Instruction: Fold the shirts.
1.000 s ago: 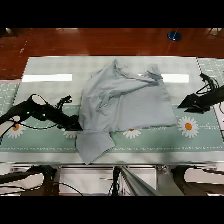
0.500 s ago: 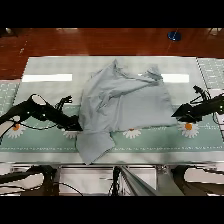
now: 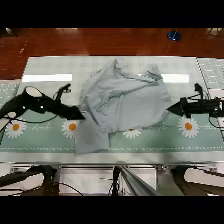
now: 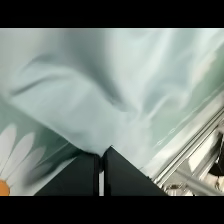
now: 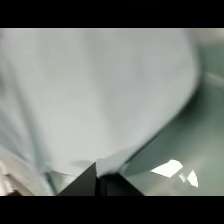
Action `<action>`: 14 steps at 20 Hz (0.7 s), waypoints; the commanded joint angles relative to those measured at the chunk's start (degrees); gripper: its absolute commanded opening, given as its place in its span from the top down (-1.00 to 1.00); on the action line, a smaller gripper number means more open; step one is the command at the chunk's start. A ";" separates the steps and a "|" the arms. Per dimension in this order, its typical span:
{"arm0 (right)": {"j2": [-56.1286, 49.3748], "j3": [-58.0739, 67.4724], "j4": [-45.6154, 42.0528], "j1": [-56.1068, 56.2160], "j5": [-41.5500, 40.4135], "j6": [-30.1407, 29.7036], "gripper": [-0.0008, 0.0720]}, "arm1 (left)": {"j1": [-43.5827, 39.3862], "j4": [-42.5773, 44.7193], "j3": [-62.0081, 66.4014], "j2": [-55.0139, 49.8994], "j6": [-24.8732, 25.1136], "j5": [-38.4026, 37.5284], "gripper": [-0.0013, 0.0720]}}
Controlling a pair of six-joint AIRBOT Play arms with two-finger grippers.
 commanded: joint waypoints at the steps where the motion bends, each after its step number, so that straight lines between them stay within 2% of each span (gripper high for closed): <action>1: 9.97 5.49 15.61 -0.02 6.25 -3.17 0.93 | 1.20 -2.78 11.98 9.88 1.14 -0.70 0.89; 4: 23.21 15.69 21.75 -0.02 1.60 -0.42 0.93 | 4.07 -2.69 27.10 23.32 -1.97 3.13 0.89; 7: 33.59 28.68 19.12 -0.04 -7.45 4.39 0.93 | 6.25 -0.90 39.41 34.14 -4.04 9.88 0.89; 11: 39.45 47.74 6.01 -0.04 -11.30 17.44 0.93 | 6.25 10.75 50.58 43.41 -11.74 11.93 0.89; 14: 41.24 59.14 -6.95 -0.04 -8.76 25.88 0.93 | 6.25 18.53 55.04 47.91 -16.85 8.09 0.89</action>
